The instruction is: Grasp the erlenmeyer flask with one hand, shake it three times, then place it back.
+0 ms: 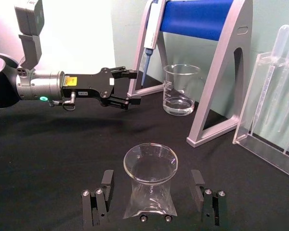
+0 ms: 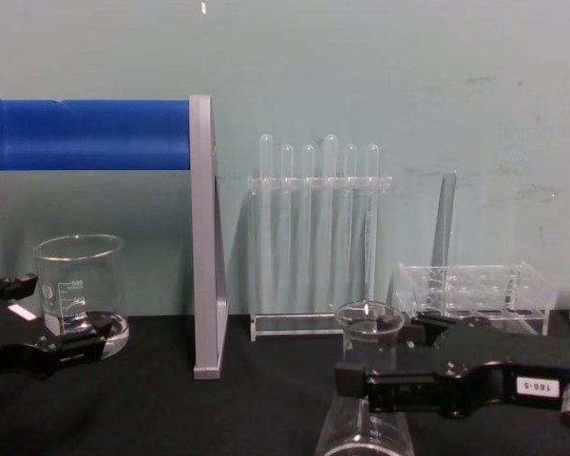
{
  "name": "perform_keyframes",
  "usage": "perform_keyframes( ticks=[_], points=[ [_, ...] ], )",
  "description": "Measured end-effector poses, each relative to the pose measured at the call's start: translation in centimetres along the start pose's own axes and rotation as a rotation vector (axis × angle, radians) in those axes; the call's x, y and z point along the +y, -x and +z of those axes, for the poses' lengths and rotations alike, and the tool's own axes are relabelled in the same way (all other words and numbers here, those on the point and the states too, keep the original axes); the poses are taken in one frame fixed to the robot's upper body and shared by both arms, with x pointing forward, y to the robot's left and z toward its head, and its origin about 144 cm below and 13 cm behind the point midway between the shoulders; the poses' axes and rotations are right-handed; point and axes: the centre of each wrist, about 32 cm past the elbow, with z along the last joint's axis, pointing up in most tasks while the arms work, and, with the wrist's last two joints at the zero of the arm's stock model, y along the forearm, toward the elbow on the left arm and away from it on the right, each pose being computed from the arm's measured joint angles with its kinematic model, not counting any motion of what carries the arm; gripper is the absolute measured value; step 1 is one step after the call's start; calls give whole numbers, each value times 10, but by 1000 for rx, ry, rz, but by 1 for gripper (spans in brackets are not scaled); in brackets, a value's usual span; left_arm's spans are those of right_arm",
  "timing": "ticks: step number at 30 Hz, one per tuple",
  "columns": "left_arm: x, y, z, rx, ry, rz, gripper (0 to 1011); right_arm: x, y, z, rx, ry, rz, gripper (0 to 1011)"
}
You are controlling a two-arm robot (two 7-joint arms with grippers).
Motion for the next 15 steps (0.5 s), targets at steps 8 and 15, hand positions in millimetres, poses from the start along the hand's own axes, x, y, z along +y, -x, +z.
perform_keyframes(
  ticks=[8, 15],
  points=[
    [0, 0, 0, 0, 0, 0, 1001, 0, 0, 0, 0, -1, -1, 1000],
    [0, 0, 0, 0, 0, 0, 1000, 0, 0, 0, -1, -1, -2, 1000]
  ],
)
